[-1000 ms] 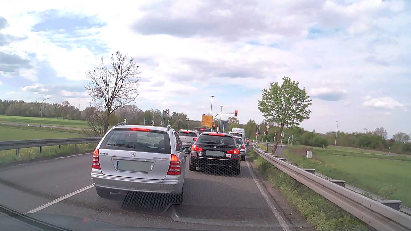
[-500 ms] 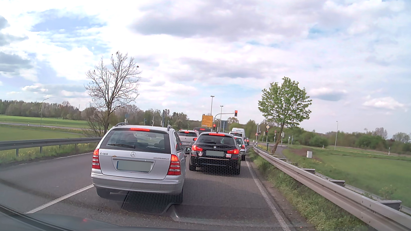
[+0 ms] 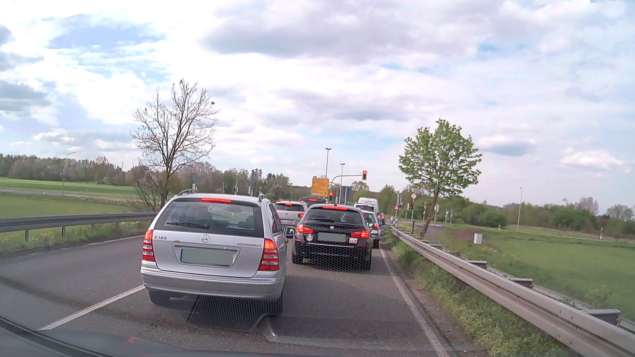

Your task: Follow the waypoints while adhering to traffic rules and regulations

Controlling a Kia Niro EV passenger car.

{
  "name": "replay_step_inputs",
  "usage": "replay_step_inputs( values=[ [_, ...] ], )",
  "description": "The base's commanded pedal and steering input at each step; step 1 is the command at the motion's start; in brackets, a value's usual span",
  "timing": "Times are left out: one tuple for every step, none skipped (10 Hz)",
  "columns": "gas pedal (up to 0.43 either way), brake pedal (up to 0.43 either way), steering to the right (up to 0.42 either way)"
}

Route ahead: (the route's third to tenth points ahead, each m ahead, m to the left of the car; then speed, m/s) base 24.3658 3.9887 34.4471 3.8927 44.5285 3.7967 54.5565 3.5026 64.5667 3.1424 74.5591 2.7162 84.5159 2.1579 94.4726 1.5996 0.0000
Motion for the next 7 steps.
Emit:
replay_step_inputs(
  values=[
    [0.000, 0.280, -0.010],
    [0.000, 0.280, -0.010],
    [0.000, 0.280, -0.010],
    [0.000, 0.280, -0.010],
    [0.000, 0.280, -0.010],
    [0.000, 0.280, -0.010],
    [0.000, 0.287, -0.010]
  ],
)
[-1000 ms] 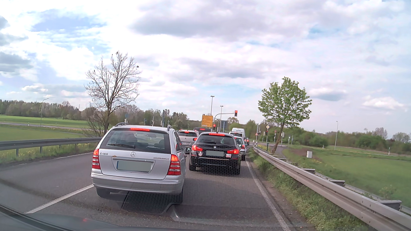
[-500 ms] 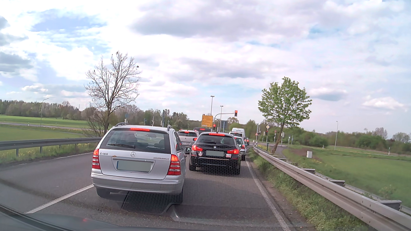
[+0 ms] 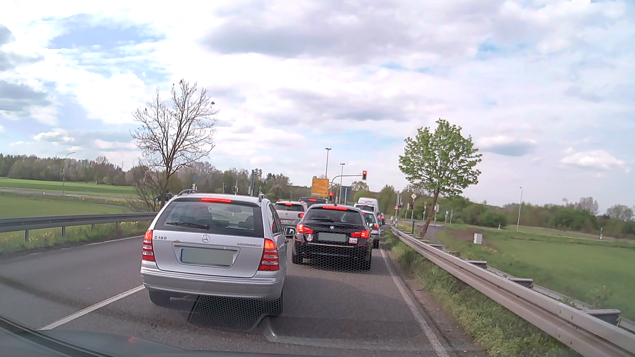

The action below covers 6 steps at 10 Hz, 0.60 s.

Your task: Follow the waypoints while adhering to traffic rules and regulations

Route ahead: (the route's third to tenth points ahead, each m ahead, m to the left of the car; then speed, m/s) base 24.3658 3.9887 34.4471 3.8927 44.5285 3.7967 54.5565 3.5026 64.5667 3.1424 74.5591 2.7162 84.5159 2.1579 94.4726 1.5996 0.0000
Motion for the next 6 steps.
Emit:
replay_step_inputs(
  values=[
    [0.000, 0.280, -0.010],
    [0.000, 0.280, -0.010],
    [0.000, 0.280, -0.010],
    [0.000, 0.280, -0.010],
    [0.000, 0.280, -0.010],
    [0.000, 0.280, -0.010]
  ],
)
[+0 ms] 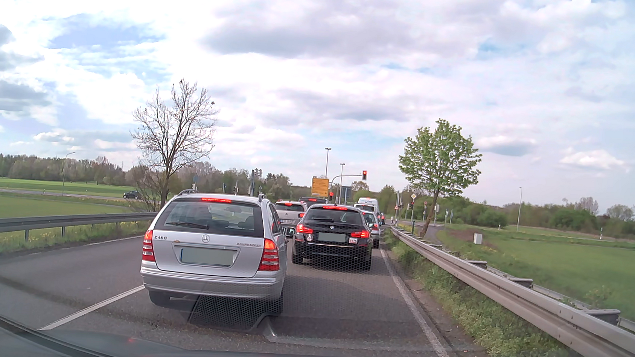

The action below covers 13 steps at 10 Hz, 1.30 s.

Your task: Follow the waypoints while adhering to traffic rules and regulations

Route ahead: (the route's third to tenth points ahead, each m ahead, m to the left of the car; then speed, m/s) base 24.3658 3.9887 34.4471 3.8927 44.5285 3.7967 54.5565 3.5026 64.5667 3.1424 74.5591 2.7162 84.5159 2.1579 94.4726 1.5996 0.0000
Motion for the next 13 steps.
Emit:
replay_step_inputs(
  values=[
    [0.000, 0.280, -0.010],
    [0.000, 0.280, -0.010],
    [0.000, 0.280, -0.010],
    [0.000, 0.280, -0.010],
    [0.000, 0.280, -0.010],
    [0.000, 0.280, -0.010],
    [0.000, 0.287, -0.010],
    [0.000, 0.280, -0.010],
    [0.000, 0.280, -0.010],
    [0.000, 0.280, -0.010],
    [0.000, 0.287, -0.010],
    [0.000, 0.280, -0.010],
    [0.000, 0.280, -0.010]
  ],
)
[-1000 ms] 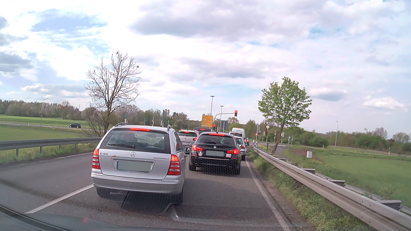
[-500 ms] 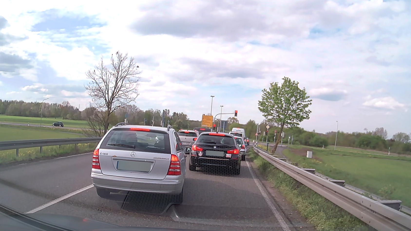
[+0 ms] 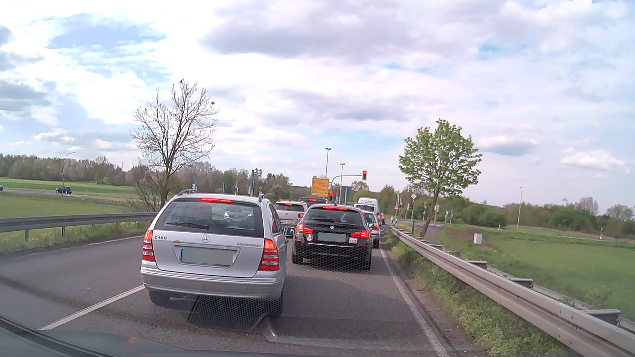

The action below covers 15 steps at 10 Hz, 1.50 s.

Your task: Follow the waypoints while adhering to traffic rules and regulations

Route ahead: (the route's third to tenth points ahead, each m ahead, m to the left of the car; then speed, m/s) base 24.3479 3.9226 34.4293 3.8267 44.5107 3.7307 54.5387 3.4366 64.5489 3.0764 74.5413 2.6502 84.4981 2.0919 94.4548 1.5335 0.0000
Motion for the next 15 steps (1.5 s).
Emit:
replay_step_inputs(
  values=[
    [0.000, 0.280, -0.010],
    [0.000, 0.280, -0.010],
    [0.000, 0.280, -0.010],
    [0.000, 0.280, -0.010],
    [0.000, 0.280, -0.010],
    [0.000, 0.280, -0.010],
    [0.000, 0.280, -0.010],
    [0.000, 0.280, -0.010],
    [0.000, 0.280, -0.010],
    [0.000, 0.280, -0.010],
    [0.000, 0.280, -0.010],
    [0.000, 0.287, -0.010],
    [0.000, 0.280, -0.010],
    [0.000, 0.287, -0.010],
    [0.000, 0.280, -0.010]
  ],
)
